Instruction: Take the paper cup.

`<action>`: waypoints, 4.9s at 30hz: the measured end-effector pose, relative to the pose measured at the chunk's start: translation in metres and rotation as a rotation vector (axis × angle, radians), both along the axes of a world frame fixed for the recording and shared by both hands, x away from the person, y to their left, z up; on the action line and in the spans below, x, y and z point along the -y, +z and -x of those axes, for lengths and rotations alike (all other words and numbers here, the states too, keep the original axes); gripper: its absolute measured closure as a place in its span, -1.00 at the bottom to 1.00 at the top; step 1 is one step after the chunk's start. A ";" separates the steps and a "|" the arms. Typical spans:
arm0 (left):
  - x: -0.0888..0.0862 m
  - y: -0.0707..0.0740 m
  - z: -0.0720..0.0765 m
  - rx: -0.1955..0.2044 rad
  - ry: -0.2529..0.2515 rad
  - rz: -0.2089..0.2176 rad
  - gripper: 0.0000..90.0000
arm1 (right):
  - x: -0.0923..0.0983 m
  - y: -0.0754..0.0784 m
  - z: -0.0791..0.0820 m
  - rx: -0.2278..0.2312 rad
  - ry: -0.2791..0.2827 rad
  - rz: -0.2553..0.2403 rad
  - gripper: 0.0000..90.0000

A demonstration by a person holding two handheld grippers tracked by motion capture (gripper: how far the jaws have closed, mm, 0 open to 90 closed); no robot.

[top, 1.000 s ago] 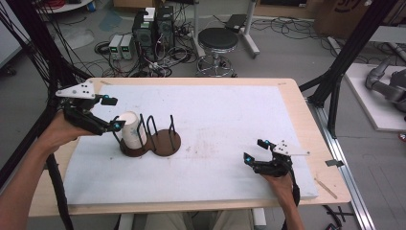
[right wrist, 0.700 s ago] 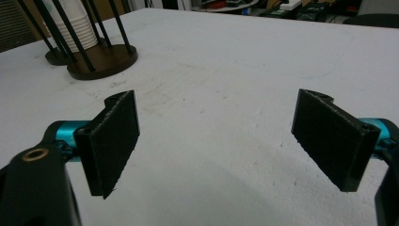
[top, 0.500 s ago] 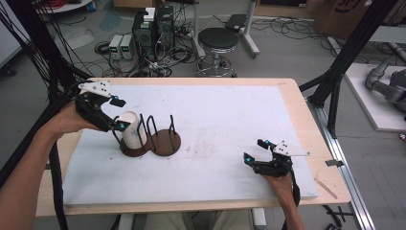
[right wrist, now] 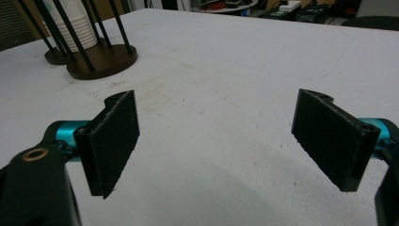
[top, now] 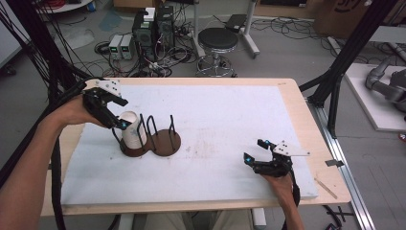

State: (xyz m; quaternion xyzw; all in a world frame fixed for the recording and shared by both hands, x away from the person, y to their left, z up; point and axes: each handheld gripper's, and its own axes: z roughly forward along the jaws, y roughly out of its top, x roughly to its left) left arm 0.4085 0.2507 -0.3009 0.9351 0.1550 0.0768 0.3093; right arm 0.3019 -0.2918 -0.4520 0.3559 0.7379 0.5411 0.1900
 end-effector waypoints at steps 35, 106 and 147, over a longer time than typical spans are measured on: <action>0.015 -0.022 -0.015 -0.103 0.008 -0.163 -0.38 | 0.000 0.000 0.001 0.004 0.001 -0.002 -0.65; -0.003 0.072 0.011 -0.023 0.088 -0.019 -0.21 | 0.000 0.000 0.001 0.006 -0.001 0.000 -0.65; 0.028 0.063 0.085 0.058 0.029 0.322 -0.21 | 0.001 0.000 -0.001 -0.005 -0.002 -0.011 -0.65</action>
